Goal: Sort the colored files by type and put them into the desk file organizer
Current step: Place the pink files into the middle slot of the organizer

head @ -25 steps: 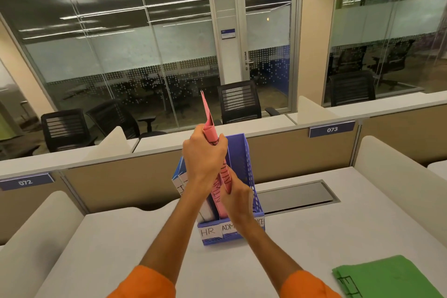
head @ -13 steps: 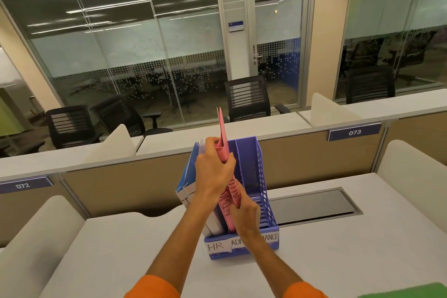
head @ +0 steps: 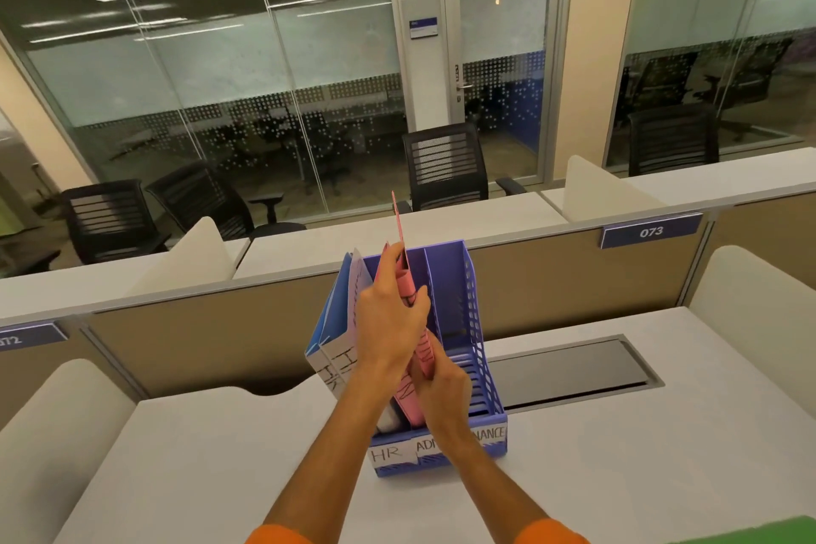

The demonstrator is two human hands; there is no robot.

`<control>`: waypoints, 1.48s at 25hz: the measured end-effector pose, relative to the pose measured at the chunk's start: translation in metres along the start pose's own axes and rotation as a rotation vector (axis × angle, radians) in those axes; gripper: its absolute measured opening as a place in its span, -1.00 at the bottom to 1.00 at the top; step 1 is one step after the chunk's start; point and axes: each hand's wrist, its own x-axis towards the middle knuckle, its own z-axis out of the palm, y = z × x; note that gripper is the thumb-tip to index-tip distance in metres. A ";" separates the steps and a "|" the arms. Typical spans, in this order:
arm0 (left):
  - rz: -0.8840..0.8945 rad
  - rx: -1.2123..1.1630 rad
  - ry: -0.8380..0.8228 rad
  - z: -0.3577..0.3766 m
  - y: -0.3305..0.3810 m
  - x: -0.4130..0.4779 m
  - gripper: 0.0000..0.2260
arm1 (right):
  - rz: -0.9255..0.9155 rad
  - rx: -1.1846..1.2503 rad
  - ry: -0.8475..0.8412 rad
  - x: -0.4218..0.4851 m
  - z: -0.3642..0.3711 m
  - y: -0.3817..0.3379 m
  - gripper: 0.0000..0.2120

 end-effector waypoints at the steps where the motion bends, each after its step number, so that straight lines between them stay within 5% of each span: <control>1: 0.004 -0.001 -0.010 0.002 -0.004 -0.003 -0.47 | 0.029 -0.027 -0.021 -0.002 0.001 0.006 -0.54; 13: -0.098 0.155 -0.157 0.025 -0.038 -0.045 -0.33 | 0.235 -0.236 -0.299 -0.025 -0.001 0.026 -0.48; 18: -0.111 0.178 -0.192 0.022 -0.038 -0.047 -0.30 | 0.199 -0.057 -0.359 -0.038 -0.016 0.013 -0.66; 24: 0.059 0.407 0.006 0.009 -0.035 -0.083 -0.44 | 0.180 -0.249 -0.336 -0.047 -0.029 0.017 -0.04; 31: 0.017 0.525 -0.120 0.014 -0.037 -0.189 -0.42 | 0.185 -0.210 -0.304 -0.079 -0.088 0.037 -0.05; 35: 0.018 0.489 -0.341 0.038 -0.042 -0.234 -0.48 | 0.094 -0.116 -0.323 -0.111 -0.138 0.043 -0.35; 37: 0.022 0.474 -0.411 0.052 -0.034 -0.252 -0.33 | 0.089 -0.207 -0.376 -0.126 -0.168 0.037 -0.38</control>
